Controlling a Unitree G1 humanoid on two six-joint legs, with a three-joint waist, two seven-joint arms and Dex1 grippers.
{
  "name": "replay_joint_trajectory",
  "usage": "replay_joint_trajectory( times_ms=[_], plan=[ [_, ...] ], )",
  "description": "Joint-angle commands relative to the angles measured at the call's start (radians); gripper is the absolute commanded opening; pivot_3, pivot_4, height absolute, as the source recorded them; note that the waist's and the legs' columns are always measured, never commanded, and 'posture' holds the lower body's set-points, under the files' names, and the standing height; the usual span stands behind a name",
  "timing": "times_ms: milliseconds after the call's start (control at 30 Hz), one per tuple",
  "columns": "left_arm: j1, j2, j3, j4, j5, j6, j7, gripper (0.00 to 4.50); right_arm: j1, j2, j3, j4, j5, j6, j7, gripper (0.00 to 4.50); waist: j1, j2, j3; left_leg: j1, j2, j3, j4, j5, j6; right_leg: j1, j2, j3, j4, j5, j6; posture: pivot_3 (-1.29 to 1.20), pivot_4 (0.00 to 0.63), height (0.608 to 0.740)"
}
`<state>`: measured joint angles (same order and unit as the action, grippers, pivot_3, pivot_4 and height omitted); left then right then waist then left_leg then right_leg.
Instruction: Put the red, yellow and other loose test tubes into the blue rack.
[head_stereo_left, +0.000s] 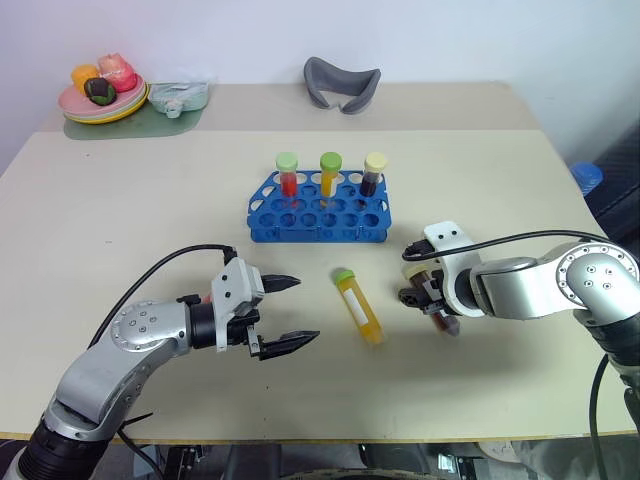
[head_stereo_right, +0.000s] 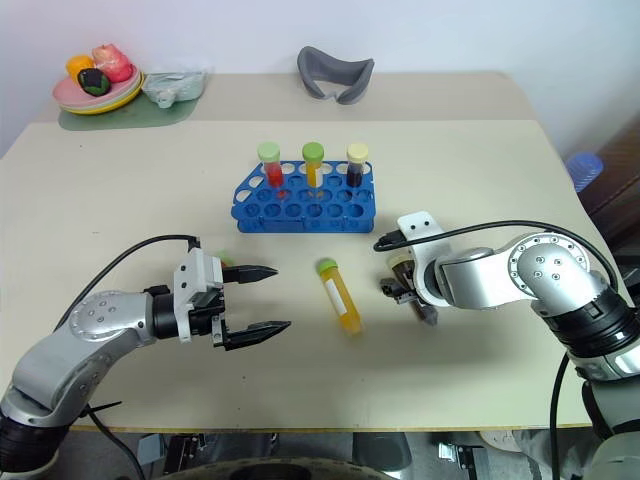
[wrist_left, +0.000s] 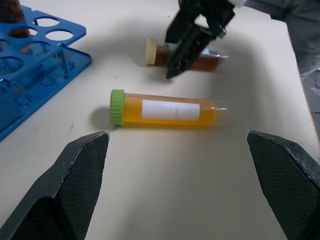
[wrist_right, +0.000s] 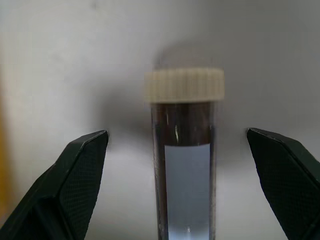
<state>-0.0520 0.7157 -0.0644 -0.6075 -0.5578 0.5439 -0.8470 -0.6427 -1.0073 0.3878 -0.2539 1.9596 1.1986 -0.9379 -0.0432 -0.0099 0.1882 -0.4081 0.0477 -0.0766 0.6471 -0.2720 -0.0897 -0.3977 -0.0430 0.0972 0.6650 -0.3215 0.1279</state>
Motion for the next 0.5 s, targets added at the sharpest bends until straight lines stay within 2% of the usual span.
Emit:
replay_joint_trajectory(
  times_ms=[33, 100, 200, 400, 500],
  plan=[
    [-0.001, -0.001, 0.01, -0.041, -0.013, 0.002, 0.005, 4.5, -0.018, -0.013, 0.011, -0.003, 0.013, -0.003, -0.012, 3.91, 0.0, 0.0, 0.0, 0.0, 0.0, 0.0, 0.0, 0.0, 0.0, 0.0, 0.0, 0.0, 0.0, 0.0, 0.0, 0.0, 0.15, 0.74],
    [0.0, -0.001, 0.009, -0.04, -0.012, 0.001, 0.007, 4.5, -0.027, -0.017, 0.016, -0.004, 0.013, -0.002, -0.013, 3.19, -0.001, 0.0, 0.0, 0.0, 0.0, 0.0, 0.0, 0.0, 0.0, 0.0, 0.0, 0.0, 0.0, 0.0, 0.0, 0.0, 0.15, 0.74],
    [0.0, -0.003, 0.006, -0.037, -0.009, -0.003, 0.007, 4.5, -0.048, -0.021, 0.025, -0.009, 0.013, 0.004, -0.008, 1.65, -0.001, 0.0, 0.0, 0.0, 0.0, 0.0, 0.0, 0.0, 0.0, 0.0, 0.0, 0.0, 0.0, 0.0, 0.0, 0.0, 0.15, 0.74],
    [-0.004, -0.004, 0.005, -0.029, -0.006, -0.01, 0.003, 4.5, -0.06, -0.024, 0.035, -0.013, 0.013, 0.003, -0.005, 1.65, 0.0, 0.0, 0.0, 0.0, 0.0, 0.0, 0.0, 0.0, 0.0, 0.0, 0.0, 0.0, 0.0, 0.0, 0.0, 0.0, 0.15, 0.74],
    [-0.007, -0.004, 0.005, -0.022, -0.002, -0.015, -0.001, 4.5, -0.064, -0.03, 0.036, -0.021, 0.013, 0.003, -0.008, 0.97, -0.001, 0.0, 0.0, 0.0, 0.0, 0.0, 0.0, 0.0, 0.0, -0.001, 0.0, 0.0, 0.0, 0.0, 0.0, 0.0, 0.15, 0.74]
  ],
)
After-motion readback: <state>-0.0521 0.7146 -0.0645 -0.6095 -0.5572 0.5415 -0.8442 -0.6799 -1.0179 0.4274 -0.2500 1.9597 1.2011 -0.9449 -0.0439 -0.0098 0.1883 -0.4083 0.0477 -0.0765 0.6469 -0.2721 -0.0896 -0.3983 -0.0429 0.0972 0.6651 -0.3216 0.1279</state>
